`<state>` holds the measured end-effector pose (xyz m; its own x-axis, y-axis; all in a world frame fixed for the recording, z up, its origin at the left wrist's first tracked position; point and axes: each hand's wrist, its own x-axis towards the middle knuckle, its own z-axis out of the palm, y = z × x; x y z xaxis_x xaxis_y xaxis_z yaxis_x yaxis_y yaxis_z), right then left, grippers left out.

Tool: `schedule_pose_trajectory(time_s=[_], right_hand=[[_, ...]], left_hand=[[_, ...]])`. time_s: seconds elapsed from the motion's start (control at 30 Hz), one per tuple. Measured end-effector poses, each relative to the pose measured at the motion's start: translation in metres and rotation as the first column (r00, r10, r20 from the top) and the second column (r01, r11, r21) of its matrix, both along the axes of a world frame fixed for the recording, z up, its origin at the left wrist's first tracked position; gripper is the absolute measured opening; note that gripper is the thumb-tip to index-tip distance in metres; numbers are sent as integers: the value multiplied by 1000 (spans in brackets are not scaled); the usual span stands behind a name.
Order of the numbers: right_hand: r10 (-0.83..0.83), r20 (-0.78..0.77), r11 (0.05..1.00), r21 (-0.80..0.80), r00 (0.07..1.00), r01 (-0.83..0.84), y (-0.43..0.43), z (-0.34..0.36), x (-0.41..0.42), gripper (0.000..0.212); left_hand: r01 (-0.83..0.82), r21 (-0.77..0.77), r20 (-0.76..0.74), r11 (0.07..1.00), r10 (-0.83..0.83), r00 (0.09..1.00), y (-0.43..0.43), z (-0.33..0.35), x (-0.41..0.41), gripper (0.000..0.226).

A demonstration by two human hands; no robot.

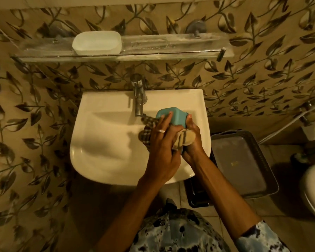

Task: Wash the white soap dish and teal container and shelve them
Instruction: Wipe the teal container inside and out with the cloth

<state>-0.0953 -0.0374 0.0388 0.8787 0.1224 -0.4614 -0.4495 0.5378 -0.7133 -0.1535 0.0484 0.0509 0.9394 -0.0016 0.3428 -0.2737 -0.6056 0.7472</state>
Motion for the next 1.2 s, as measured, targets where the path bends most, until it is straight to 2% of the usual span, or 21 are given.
schedule_pose_trajectory(time_s=[0.07, 0.13, 0.2, 0.23, 0.3, 0.4, 0.47, 0.53, 0.57, 0.63, 0.7, 0.77, 0.8, 0.83, 0.87, 0.93, 1.0, 1.07, 1.13, 1.2], right_hand=[[39, 78, 994, -110, 996, -30, 5, 0, -6, 36], [60, 134, 956, -294, 989, -18, 8, 0, -8, 32], [82, 178, 935, -354, 981, -14, 11, 4, -12, 30], [95, 196, 931, -365, 976, -17, 11, 5, -13, 30], [103, 207, 928, -371, 973, -19, 9, 3, -15, 30], [50, 239, 935, -353, 970, 38, 5, 3, -15, 29], [74, 264, 923, -384, 962, 35, 6, 5, -14, 30], [134, 236, 914, -405, 963, -27, 8, 9, -12, 36], [178, 194, 916, -392, 965, -90, 9, 12, -11, 42], [217, 152, 909, -393, 964, -142, 10, 17, -9, 52], [112, 312, 853, -518, 943, 70, 4, 14, -4, 47], [-5, 438, 776, -565, 899, 279, -6, 5, 4, 33], [-30, 408, 786, -555, 913, 274, -9, 2, 9, 27], [13, 318, 826, -537, 948, 169, -11, 0, 14, 28], [96, 215, 880, -475, 972, 18, -12, -2, 17, 42], [264, 82, 950, -197, 961, -244, -15, -4, 19, 75], [293, 84, 950, 86, 952, -300, -15, -5, 14, 85], [273, 142, 925, 234, 952, -300, -17, -14, 14, 97], [251, 209, 910, 282, 945, -304, -16, -17, 14, 103], [257, 219, 925, 227, 941, -305, -13, -18, 14, 101]], left_hand=[[-11, 27, -60, 1000, 12, 998, 4, 7, 18, 48], [-153, -198, -233, 968, 105, 967, 15, 18, 32, 60], [-281, -466, -388, 839, 91, 917, 27, 25, 36, 60], [-301, -528, -427, 794, 58, 903, 31, 22, 36, 55], [-309, -553, -473, 774, 14, 881, 37, 9, 28, 57], [-298, -536, -499, 790, -11, 867, 27, -15, 8, 86], [-331, -582, -483, 743, 11, 875, 19, -24, -1, 68], [-310, -687, -454, 657, -55, 889, 22, -27, 5, 51], [-285, -759, -433, 585, -127, 892, 27, -29, 9, 50], [-261, -881, -388, 395, -287, 876, 40, -36, 18, 71], [-319, -909, -409, 269, -421, 810, 54, -37, 22, 95], [-334, -913, -407, 233, -530, 744, 67, -41, 24, 100], [-325, -923, -383, 206, -583, 717, 71, -45, 23, 98], [-326, -929, -362, 178, -624, 692, 73, -47, 21, 94], [-338, -929, -349, 150, -661, 664, 72, -48, 19, 91], [-400, -901, -394, 169, -706, 589, 65, -53, 16, 90], [-450, -863, -468, 230, -699, 541, 55, -58, 14, 88], [-529, -789, -589, 311, -627, 510, 48, -60, 11, 75], [-568, -745, -655, 351, -549, 519, 43, -61, 9, 54], [-559, -737, -672, 380, -493, 552, 38, -61, 10, 43]])
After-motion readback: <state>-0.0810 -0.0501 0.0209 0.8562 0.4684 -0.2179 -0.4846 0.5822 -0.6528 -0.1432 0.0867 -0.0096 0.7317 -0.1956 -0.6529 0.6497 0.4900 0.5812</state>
